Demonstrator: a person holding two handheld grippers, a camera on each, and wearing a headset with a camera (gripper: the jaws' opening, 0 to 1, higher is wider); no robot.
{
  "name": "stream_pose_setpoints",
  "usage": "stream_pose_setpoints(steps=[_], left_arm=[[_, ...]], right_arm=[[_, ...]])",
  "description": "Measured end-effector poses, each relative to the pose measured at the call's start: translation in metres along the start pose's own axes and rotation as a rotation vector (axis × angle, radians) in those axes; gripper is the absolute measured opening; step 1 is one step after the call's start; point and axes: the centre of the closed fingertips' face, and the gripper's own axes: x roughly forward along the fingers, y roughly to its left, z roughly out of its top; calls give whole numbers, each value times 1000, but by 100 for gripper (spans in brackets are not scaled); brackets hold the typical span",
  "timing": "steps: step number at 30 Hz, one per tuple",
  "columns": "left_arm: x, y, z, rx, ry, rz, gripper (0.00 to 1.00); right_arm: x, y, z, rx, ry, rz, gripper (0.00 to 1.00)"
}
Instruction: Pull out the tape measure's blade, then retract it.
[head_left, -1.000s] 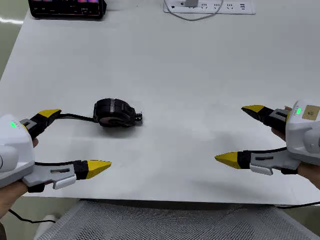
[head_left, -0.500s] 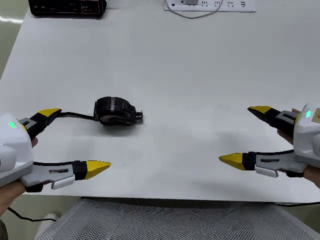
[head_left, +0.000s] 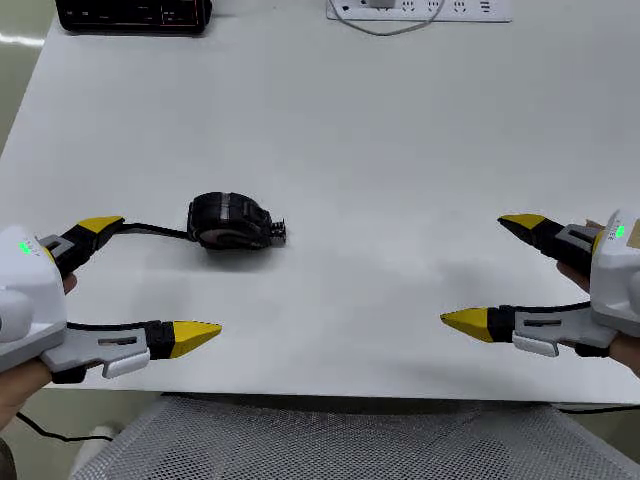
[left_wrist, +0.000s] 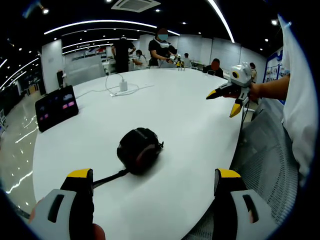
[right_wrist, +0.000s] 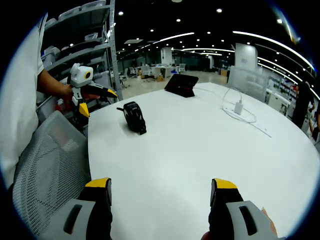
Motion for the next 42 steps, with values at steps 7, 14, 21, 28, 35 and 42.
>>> stream_pose_setpoints(steps=[7, 14, 21, 28, 35, 42], left_arm=[[-1, 0, -2, 1, 5, -4, 99], [-1, 0, -2, 4, 4, -13, 99], [-1, 0, -3, 5, 6, -27, 99], [-4, 4, -4, 11, 12, -27, 99], [-5, 6, -3, 11, 8, -23, 99], [-4, 4, -5, 38, 19, -20, 99]], right_arm=[[0, 2, -2, -5, 4, 4, 81], [-1, 4, -1, -8, 0, 11, 81], [-1, 7, -3, -29, 11, 23, 83], [-2, 7, -3, -35, 15, 23, 83], [-1, 9, -4, -41, 23, 27, 83], [-1, 9, -6, -32, 25, 25, 83]])
